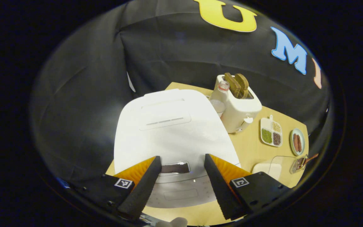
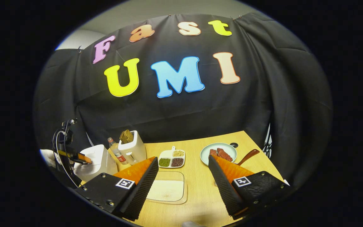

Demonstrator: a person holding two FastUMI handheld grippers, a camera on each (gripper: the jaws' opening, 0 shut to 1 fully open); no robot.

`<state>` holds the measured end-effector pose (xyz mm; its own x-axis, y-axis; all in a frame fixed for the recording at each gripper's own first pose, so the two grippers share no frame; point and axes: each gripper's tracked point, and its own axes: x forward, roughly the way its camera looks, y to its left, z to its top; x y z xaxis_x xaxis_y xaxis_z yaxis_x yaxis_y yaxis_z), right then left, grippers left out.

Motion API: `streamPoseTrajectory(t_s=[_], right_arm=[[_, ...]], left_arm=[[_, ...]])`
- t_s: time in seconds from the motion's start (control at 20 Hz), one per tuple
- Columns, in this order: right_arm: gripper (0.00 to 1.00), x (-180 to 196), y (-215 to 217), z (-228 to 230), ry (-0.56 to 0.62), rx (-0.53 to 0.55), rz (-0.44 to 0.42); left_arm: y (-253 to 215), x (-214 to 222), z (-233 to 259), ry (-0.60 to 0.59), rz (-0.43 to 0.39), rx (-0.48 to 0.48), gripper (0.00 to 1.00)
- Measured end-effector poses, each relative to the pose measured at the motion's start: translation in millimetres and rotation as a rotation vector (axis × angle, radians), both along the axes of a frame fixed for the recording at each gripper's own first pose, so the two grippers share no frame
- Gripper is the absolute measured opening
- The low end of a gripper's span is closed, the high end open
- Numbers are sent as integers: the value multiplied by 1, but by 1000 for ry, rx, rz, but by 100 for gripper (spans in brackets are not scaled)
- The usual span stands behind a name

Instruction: Close the left gripper, press the button to open the rice cooker; take a wooden spoon from the chopstick holder with the right hand, scoop a spoonful of rice and pour it into the rice cooker, then put the wooden spoon back into the chopstick holder.

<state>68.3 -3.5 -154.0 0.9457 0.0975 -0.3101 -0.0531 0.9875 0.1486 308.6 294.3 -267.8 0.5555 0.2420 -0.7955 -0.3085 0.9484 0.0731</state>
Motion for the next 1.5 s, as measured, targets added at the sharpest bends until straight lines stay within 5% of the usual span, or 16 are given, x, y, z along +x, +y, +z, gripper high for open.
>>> streamPoseTrajectory(t_s=[0.35, 0.55, 0.9, 1.5], right_arm=[[98, 2, 1, 18, -38, -27, 7], [98, 2, 3, 38, -84, -35, 4], [93, -4, 1, 98, -228, -90, -32], [98, -28, 7, 129, -296, -110, -38]], left_arm=[[1, 15, 50, -175, -48, 114, 100], [-19, 22, 131, -421, -92, 198, 99], [-113, -45, 285, -845, -193, 260, 100], [-191, -90, 305, -921, -250, 145, 99]])
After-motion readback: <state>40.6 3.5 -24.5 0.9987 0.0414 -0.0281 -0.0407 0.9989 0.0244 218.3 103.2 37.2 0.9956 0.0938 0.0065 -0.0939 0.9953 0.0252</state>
